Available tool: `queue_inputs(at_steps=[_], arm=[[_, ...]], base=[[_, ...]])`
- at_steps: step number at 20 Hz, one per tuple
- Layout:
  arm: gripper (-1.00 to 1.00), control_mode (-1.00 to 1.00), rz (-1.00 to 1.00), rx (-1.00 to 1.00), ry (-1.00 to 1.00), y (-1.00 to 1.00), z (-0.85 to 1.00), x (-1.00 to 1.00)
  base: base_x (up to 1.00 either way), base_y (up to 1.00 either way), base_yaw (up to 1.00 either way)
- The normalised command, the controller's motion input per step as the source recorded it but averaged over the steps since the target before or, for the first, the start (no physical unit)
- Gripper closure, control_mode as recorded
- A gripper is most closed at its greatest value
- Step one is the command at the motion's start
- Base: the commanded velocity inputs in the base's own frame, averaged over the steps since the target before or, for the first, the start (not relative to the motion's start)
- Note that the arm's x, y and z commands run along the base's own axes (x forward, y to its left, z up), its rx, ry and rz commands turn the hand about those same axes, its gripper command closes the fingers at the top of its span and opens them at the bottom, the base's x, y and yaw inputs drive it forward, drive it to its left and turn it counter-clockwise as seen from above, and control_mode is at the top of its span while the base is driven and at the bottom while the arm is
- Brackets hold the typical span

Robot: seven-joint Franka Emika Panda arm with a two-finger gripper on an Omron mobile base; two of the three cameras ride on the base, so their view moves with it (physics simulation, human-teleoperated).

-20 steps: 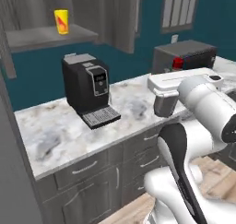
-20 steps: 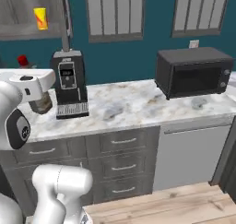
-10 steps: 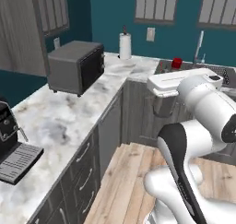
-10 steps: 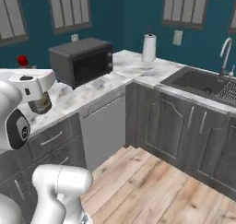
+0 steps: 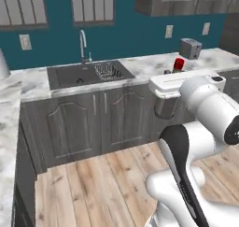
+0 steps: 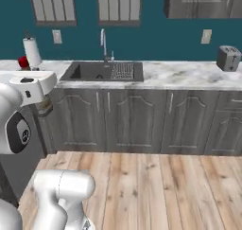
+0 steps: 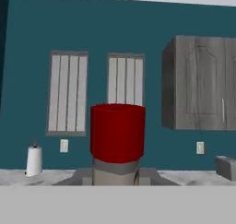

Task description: Open the cabinet directly in front. Then move the liquor and the cup to the dining counter with the jar on it.

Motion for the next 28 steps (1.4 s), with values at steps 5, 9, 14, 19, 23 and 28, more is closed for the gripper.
queue_inputs(at_steps=[5,9,14,19,23,28], arm=[[1.0,1.0,0.0,0.0,0.0,0.0,0.0,0.0],[1.0,1.0,0.0,0.0,0.0,0.0,0.0,0.0],[1.0,1.0,0.0,0.0,0.0,0.0,0.0,0.0],[1.0,1.0,0.0,0.0,0.0,0.0,0.0,0.0],[1.0,1.0,0.0,0.0,0.0,0.0,0.0,0.0],[1.0,1.0,0.0,0.0,0.0,0.0,0.0,0.0]], base=[[0.0,0.0,-1.0],[0.0,0.0,-1.0],[0.0,0.0,-1.0],[0.0,0.0,-1.0],[-0.01,0.0,-1.0],[-0.04,0.0,-0.96]])
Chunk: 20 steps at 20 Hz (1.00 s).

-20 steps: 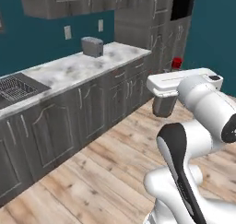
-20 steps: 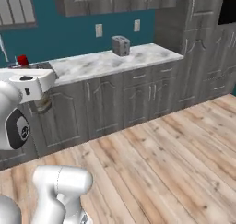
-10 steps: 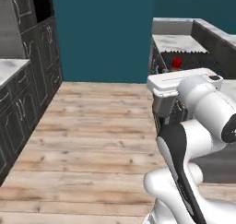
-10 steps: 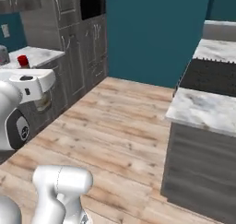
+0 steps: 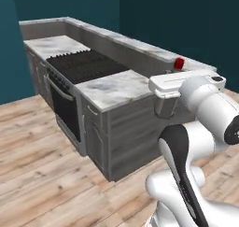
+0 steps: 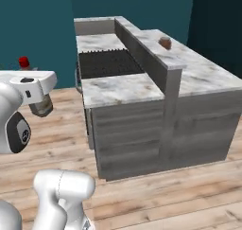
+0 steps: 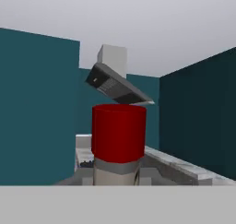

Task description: Open the cabinet directly in front. Then move the liquor and the cup to the dining counter with the jar on it.

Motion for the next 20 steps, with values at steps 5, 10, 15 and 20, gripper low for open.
queue_inputs(at_steps=[5,10,15,20], arm=[[1.0,1.0,0.0,0.0,0.0,0.0,0.0,0.0],[1.0,1.0,0.0,0.0,0.0,0.0,0.0,0.0],[1.0,1.0,0.0,0.0,0.0,0.0,0.0,0.0],[1.0,1.0,0.0,0.0,0.0,0.0,0.0,0.0]], base=[[0.04,-0.02,-0.31],[0.58,-0.71,0.03],[0.79,-0.98,0.23],[0.48,-1.0,0.25]])
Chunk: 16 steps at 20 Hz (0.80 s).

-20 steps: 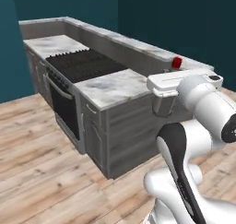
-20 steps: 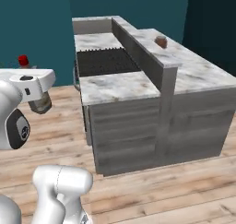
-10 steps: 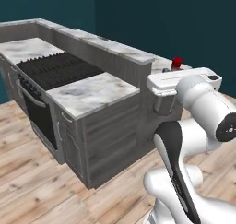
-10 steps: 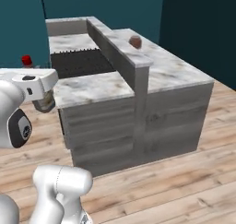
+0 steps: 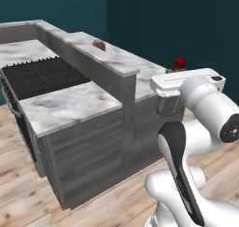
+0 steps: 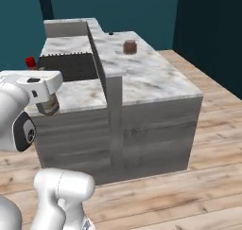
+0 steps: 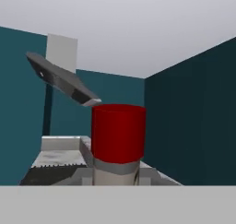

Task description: Open the cabinet directly in front. Then move the liquor and the cup to the dining counter with the jar on it.

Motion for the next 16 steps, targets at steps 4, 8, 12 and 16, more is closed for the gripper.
queue_inputs(at_steps=[4,8,12,16], arm=[[1.0,1.0,0.0,0.0,0.0,0.0,0.0,0.0],[1.0,1.0,0.0,0.0,0.0,0.0,0.0,0.0],[1.0,1.0,0.0,0.0,0.0,0.0,0.0,0.0],[1.0,1.0,0.0,0.0,0.0,0.0,0.0,0.0]], base=[[0.46,-1.0,0.19],[0.31,-1.0,0.1],[0.24,-1.0,0.01],[0.33,-1.0,0.0]])
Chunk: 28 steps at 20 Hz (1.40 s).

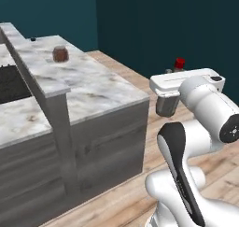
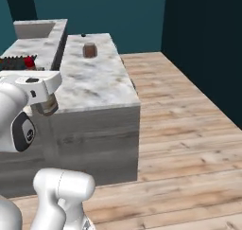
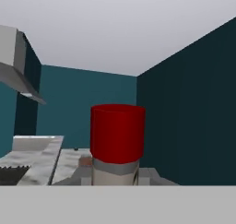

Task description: Open the cabinet directly in front. Then move the liquor and the cup to the dining counter with the jar on it.

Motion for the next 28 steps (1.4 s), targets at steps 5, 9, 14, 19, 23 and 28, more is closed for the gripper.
queue_inputs(at_steps=[5,9,14,19,23,28], arm=[[1.0,1.0,0.0,0.0,0.0,0.0,0.0,0.0],[1.0,1.0,0.0,0.0,0.0,0.0,0.0,0.0],[1.0,1.0,0.0,0.0,0.0,0.0,0.0,0.0],[1.0,1.0,0.0,0.0,0.0,0.0,0.0,0.0],[1.0,1.0,0.0,0.0,0.0,0.0,0.0,0.0],[1.0,1.0,0.0,0.0,0.0,0.0,0.0,0.0]], base=[[0.36,-1.0,0.0],[0.61,-1.0,0.0],[0.7,-1.0,0.0],[0.69,-1.0,0.03],[0.55,-1.0,0.18],[0.59,-1.0,0.32]])
